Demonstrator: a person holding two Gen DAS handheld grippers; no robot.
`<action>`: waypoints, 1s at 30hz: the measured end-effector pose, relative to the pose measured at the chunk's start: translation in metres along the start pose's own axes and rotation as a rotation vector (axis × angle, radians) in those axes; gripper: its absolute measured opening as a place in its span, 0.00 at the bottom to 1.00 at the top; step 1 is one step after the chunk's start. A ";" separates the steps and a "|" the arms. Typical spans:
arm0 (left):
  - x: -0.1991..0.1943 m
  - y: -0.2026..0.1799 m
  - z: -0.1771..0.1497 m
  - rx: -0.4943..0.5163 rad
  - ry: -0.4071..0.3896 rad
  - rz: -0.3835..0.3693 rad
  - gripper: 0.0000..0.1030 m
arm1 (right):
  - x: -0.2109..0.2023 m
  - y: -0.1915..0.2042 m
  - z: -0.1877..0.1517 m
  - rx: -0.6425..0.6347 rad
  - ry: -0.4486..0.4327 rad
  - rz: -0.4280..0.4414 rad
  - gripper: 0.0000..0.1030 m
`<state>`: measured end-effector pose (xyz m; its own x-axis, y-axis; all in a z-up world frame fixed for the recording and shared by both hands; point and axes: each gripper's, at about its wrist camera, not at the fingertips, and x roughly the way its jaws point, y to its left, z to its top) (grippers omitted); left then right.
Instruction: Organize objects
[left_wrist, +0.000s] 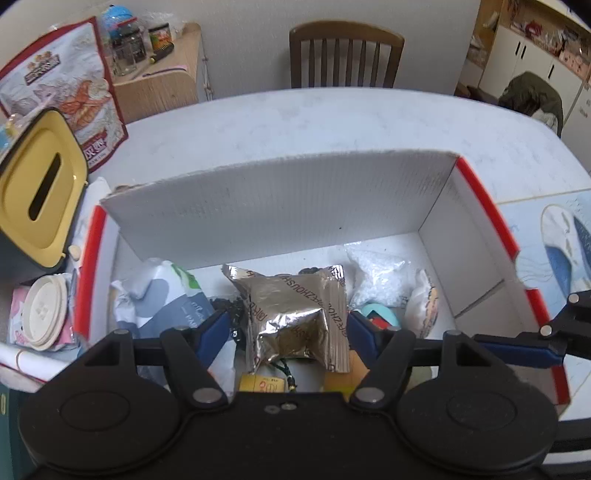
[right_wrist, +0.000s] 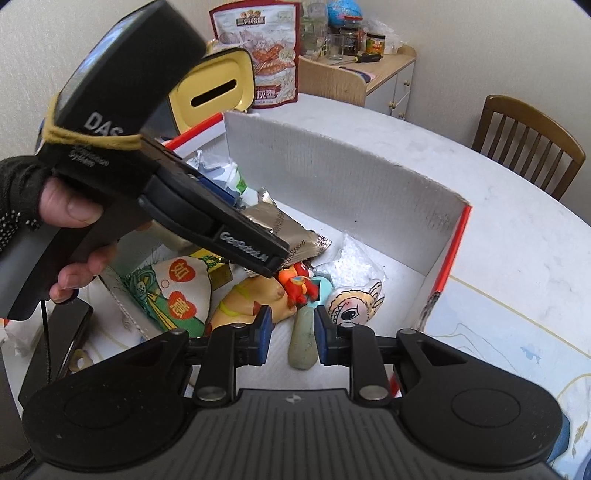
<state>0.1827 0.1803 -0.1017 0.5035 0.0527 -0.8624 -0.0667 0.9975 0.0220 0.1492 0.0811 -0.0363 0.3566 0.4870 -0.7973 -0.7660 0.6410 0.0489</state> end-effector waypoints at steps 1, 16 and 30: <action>-0.004 0.001 -0.001 -0.005 -0.009 -0.002 0.67 | -0.003 -0.001 0.000 0.004 -0.006 0.004 0.23; -0.084 -0.009 -0.035 -0.012 -0.195 -0.014 0.77 | -0.067 0.004 -0.011 0.043 -0.142 0.008 0.23; -0.140 -0.016 -0.067 -0.055 -0.350 0.003 0.90 | -0.110 0.000 -0.026 0.056 -0.267 0.026 0.44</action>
<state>0.0554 0.1542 -0.0152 0.7670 0.0776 -0.6369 -0.1100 0.9939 -0.0114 0.0961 0.0119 0.0356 0.4718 0.6381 -0.6085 -0.7484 0.6547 0.1064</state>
